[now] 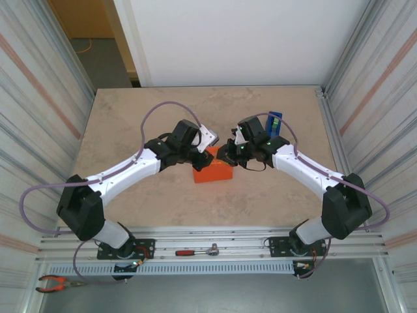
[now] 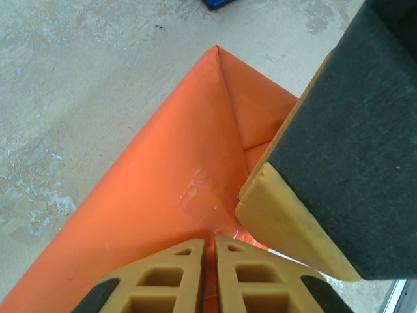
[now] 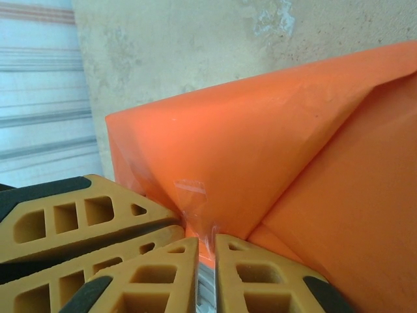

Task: Wrap the gift box in paper
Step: Stick the wrapping paper to the gift box.

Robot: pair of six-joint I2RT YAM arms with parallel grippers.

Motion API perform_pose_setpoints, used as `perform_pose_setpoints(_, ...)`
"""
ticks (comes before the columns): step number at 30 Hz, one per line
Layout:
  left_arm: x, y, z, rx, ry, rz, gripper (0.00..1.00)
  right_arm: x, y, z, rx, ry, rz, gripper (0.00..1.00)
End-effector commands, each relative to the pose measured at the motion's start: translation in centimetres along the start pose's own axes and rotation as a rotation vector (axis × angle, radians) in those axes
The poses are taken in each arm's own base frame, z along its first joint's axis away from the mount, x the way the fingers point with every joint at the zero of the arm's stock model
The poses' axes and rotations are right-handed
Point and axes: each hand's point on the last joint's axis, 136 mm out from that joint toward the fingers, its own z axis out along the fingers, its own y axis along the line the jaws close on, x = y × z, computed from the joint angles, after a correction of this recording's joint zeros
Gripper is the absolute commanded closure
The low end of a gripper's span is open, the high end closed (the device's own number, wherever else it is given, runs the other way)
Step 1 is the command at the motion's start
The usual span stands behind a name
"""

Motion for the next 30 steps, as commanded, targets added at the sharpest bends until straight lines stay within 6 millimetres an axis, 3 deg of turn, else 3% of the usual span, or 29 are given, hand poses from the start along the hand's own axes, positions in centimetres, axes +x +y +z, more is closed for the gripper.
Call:
perform_pose_setpoints(1,3.0,-0.3,0.7,0.013,0.095,-0.027,0.87,2.4,-2.5,0.6,0.098,0.082,0.022,0.83)
perform_pose_setpoints(18,3.4,-0.2,1.1,0.014,0.108,-0.029,0.91,2.0,-2.3,0.3,0.115,0.065,0.071,0.77)
perform_pose_setpoints(30,3.6,-0.1,1.3,0.014,0.113,-0.031,0.91,1.3,-0.3,-0.4,0.069,0.048,0.129,0.76)
